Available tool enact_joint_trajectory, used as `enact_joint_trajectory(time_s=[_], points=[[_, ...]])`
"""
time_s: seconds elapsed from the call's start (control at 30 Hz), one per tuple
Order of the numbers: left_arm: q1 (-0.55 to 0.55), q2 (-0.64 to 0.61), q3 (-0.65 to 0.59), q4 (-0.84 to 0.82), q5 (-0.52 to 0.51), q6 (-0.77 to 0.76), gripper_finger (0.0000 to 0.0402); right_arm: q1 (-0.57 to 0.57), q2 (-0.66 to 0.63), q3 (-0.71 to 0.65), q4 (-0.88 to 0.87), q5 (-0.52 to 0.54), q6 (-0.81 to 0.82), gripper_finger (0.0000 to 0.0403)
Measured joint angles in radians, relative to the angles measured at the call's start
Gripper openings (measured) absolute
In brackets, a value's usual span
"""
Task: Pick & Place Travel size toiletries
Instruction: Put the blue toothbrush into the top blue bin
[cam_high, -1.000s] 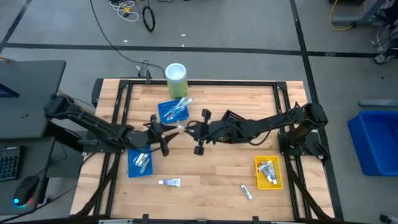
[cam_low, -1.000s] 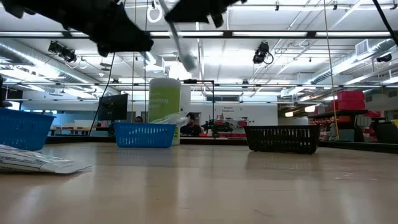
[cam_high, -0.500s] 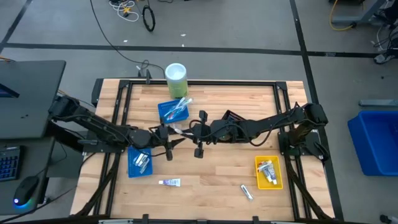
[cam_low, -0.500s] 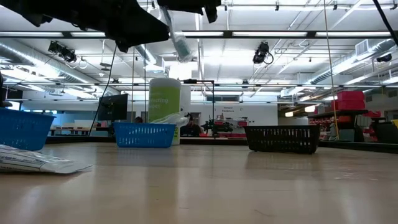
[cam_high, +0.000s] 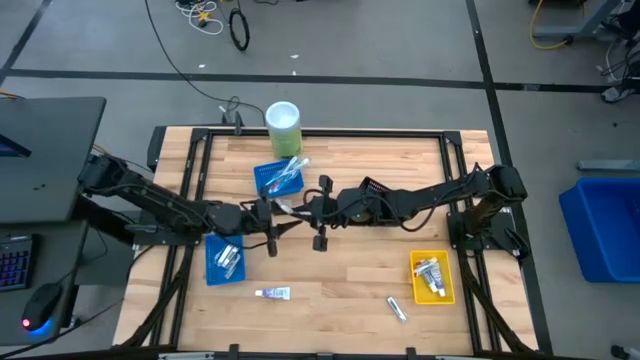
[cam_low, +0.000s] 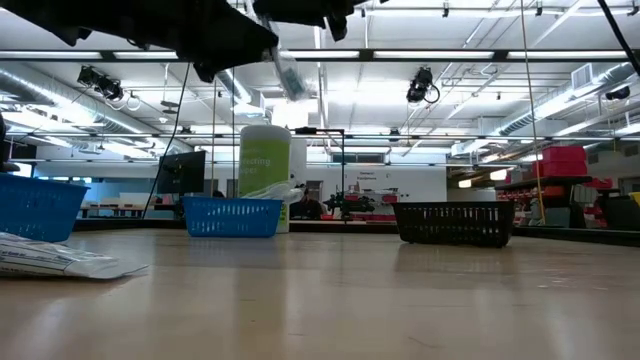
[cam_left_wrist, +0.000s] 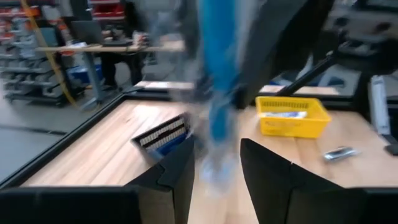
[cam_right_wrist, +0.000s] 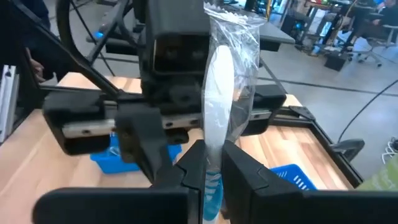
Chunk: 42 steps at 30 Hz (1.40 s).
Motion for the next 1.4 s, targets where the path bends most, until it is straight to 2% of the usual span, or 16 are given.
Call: enact_joint_trajectory(time_s=[0.13, 0.4, 0.6, 0.7, 0.83, 0.9, 0.97, 1.07, 1.17, 1.3, 1.4], points=[[0.009, 0.0, 0.0, 0.032, 0.026, 0.024, 0.0121, -0.013, 0.0, 0.0, -0.006, -0.04, 0.017, 0.004], [0.009, 0.0, 0.0, 0.03, 0.028, 0.017, 0.0034, -0.03, 0.0, 0.0, -0.009, -0.046, 0.008, 0.006], [0.009, 0.0, 0.0, -0.016, 0.011, -0.001, 0.0029, -0.035, 0.0, 0.0, -0.051, -0.042, -0.019, 0.0097], [0.009, 0.0, 0.0, -0.072, -0.03, -0.025, 0.0033, -0.035, -0.013, 0.0, -0.098, 0.015, -0.059, 0.0116], [0.015, -0.001, 0.001, -0.144, -0.104, -0.029, 0.0028, -0.031, -0.067, 0.001, -0.231, 0.193, -0.048, 0.0139], [0.036, -0.01, 0.025, -0.227, -0.132, -0.023, 0.0028, -0.033, -0.101, 0.001, -0.349, 0.222, 0.005, 0.0149], [0.084, -0.022, 0.092, -0.394, -0.112, -0.044, 0.0028, -0.034, -0.127, 0.001, -0.447, 0.22, 0.072, 0.0159], [0.194, -0.018, 0.241, -0.72, 0.006, -0.087, 0.0033, -0.035, -0.142, 0.0, -0.569, 0.23, 0.15, 0.0168], [0.306, 0.019, 0.38, -0.976, 0.09, -0.06, 0.0037, -0.037, -0.143, 0.0, -0.633, 0.229, 0.186, 0.0172], [0.457, 0.086, 0.502, -1.161, 0.186, 0.014, 0.0035, -0.037, -0.143, -0.02, -0.644, 0.229, 0.21, 0.017], [0.559, 0.152, 0.523, -1.204, 0.284, 0.055, 0.0032, -0.037, -0.143, -0.03, -0.659, 0.229, 0.23, 0.017]])
